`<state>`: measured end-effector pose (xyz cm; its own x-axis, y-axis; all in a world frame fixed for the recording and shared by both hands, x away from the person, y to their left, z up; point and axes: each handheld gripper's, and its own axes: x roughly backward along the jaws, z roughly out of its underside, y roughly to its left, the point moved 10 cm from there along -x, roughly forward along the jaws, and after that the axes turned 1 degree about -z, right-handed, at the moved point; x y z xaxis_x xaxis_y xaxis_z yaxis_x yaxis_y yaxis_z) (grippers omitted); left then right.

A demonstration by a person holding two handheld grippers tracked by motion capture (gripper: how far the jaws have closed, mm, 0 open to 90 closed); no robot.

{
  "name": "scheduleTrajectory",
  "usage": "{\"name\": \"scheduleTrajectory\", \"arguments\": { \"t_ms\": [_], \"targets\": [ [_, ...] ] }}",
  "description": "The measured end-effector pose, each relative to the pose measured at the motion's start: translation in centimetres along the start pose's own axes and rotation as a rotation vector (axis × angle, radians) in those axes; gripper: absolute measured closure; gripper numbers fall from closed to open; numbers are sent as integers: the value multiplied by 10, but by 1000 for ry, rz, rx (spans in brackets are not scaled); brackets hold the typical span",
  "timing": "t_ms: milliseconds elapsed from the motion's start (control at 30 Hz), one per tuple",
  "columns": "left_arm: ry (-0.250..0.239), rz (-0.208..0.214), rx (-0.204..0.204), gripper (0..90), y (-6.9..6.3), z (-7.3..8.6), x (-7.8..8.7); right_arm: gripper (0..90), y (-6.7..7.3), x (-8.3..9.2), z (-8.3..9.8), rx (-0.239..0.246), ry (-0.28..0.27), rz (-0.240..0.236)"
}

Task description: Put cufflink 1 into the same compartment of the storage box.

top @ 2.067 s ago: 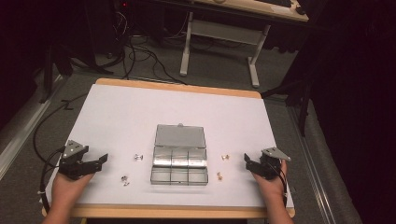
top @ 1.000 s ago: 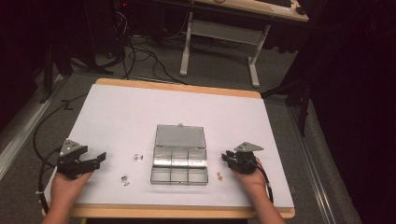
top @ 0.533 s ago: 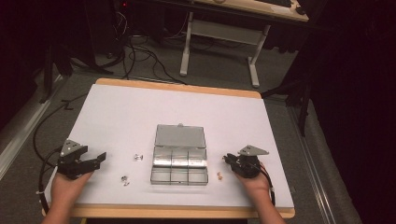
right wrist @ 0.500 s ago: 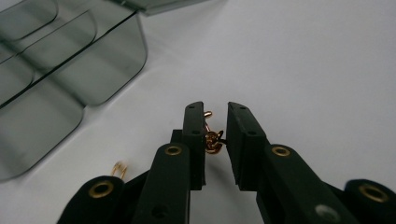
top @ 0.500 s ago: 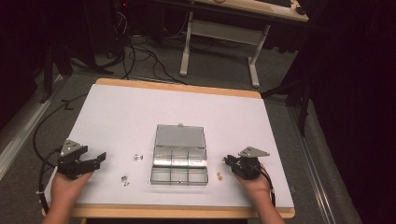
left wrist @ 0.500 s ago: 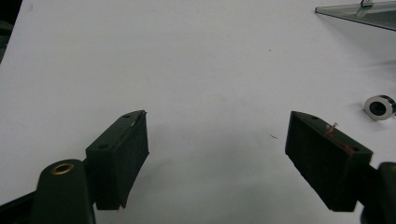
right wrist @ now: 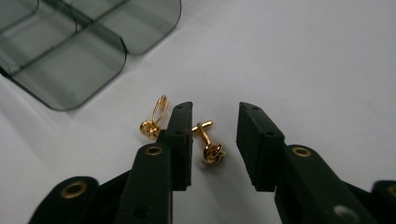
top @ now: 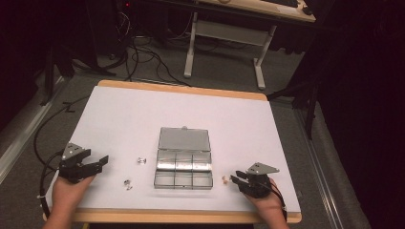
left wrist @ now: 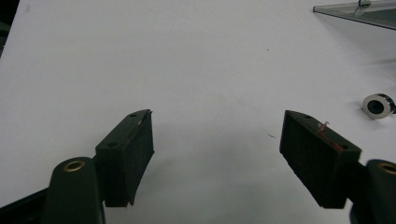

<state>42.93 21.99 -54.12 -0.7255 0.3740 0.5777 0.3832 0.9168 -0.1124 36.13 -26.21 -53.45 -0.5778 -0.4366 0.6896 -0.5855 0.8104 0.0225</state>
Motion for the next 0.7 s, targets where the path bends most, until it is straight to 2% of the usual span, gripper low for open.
{"name": "scheduleTrajectory", "arguments": {
  "t_ms": [100, 167, 233, 267, 300, 333, 400, 433, 500, 567, 600, 633, 700],
  "targets": [
    [2, 3, 1, 286, 0, 0, 0, 642, -6, 4, -5, -26, -46, 11],
    [-7, -3, -11, 292, -1, -1, 1, 630, -17, 4, -9, -54, -71, 47],
    [-14, -13, -43, 308, -4, -1, 1, 622, -30, 3, -12, -71, -89, 82],
    [-14, -13, -43, 319, -4, -1, 1, 622, -30, 3, -12, -71, -89, 82],
    [-8, -1, -52, 326, -9, -1, 1, 600, -43, -1, -13, -90, -93, 118],
    [-9, 29, -60, 329, -18, -2, 0, 599, -47, -3, -12, -93, -90, 127],
    [-14, 58, -90, 341, -30, -5, -2, 596, -55, -6, -8, -107, -74, 141],
    [-14, 58, -90, 344, -30, -5, -2, 596, -55, -6, -8, -107, -74, 141],
    [-31, 112, -101, 356, -45, -10, -3, 594, -58, -8, -4, -129, -60, 140],
    [-53, 170, -89, 371, -58, -16, -4, 593, -59, -8, -2, -124, -49, 146],
    [-66, 232, -85, 378, -70, -21, -5, 594, -59, -9, -1, -130, -44, 143],
    [-66, 232, -85, 380, -70, -21, -5, 594, -59, -9, -1, -133, -44, 141],
    [-65, 286, -94, 392, -85, -26, -11, 596, -58, -10, 0, -138, -40, 138]
  ]
}}
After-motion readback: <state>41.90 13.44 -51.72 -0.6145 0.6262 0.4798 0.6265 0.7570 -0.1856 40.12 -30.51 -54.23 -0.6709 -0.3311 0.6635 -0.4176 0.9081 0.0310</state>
